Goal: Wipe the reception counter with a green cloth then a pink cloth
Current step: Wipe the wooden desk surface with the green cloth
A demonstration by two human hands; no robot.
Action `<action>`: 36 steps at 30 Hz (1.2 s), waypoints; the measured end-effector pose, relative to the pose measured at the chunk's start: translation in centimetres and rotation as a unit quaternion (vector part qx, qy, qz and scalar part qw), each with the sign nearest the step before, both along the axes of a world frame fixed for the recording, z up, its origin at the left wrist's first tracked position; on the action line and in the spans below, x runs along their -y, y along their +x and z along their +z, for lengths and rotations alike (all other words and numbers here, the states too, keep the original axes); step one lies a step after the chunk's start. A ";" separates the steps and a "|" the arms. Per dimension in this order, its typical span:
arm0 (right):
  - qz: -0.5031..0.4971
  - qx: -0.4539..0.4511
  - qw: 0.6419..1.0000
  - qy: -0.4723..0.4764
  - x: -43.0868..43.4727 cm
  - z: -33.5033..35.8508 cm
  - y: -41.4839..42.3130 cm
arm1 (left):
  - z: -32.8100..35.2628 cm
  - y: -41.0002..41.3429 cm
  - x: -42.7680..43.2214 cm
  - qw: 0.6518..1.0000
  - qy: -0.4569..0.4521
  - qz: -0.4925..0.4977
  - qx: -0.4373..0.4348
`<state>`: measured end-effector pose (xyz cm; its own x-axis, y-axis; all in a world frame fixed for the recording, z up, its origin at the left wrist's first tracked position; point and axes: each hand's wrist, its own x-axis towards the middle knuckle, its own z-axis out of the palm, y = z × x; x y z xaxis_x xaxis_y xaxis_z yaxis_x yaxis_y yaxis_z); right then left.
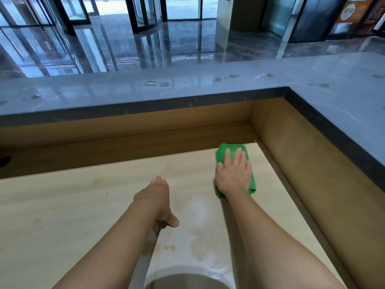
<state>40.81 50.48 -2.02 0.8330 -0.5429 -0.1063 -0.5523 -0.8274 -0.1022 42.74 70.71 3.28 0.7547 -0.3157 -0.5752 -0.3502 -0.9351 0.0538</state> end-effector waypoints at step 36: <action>0.268 -0.026 0.962 0.031 -5.4 1.4 9.0 | 0.7 1.0 0.7 0.997 0.038 -0.037 0.056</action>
<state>49.82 55.84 -0.67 0.9845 -0.0270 -0.1734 -0.0526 -0.9881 -0.1447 43.76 70.01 3.97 0.7916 -0.3327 -0.5125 -0.4190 -0.9060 -0.0592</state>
